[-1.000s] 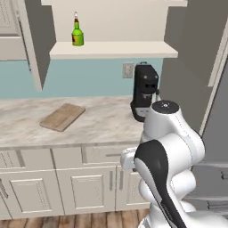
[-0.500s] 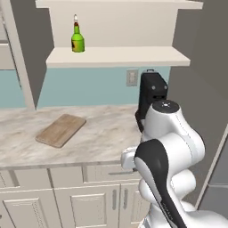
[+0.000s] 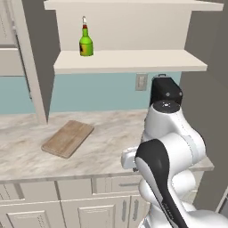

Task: Move the cutting board and knife to the sink. Then move spray from the cabinet to the counter.

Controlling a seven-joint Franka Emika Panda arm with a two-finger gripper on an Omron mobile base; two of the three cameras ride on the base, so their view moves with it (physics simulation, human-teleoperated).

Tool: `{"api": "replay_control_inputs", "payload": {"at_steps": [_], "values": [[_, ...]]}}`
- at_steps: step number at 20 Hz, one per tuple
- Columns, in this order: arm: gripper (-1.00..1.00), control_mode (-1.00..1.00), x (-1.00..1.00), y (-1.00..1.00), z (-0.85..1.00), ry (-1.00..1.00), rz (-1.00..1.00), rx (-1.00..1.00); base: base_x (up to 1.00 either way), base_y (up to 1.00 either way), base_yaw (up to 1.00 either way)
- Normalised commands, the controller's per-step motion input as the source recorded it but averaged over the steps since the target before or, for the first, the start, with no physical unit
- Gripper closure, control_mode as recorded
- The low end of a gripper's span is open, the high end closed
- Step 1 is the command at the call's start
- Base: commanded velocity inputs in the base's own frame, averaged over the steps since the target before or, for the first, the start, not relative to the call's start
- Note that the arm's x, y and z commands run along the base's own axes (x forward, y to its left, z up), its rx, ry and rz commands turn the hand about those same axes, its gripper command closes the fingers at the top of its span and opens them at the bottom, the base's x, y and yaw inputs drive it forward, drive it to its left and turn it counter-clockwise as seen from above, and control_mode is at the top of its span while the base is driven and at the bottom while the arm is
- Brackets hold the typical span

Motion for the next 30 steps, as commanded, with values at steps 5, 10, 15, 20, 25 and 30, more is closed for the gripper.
{"api": "replay_control_inputs", "payload": {"at_steps": [5, 10, 15, 20, 25, 30], "values": [[-1.0, 1.0, 0.0, 0.0, 0.0, 0.0, 0.0, 0.0, 0.32, 0.36, -0.01], [-1.0, 1.0, 0.0, 0.0, 0.0, 0.0, 0.0, 0.0, 0.38, 0.23, -0.03], [-1.0, 1.0, 0.0, 0.0, 0.0, 0.0, 0.0, 0.0, 0.45, 0.16, -0.04], [-1.0, 1.0, 0.0, 0.0, 0.0, 0.0, 0.0, 0.0, 0.45, 0.2, -0.05], [-1.0, 1.0, 0.0, 0.0, 0.0, 0.0, 0.0, 0.0, 0.39, 0.27, -0.07], [-1.0, -1.0, 0.1, 0.05, 0.0, 0.0, -0.01, 0.0, 0.32, 0.24, -0.06]]}}
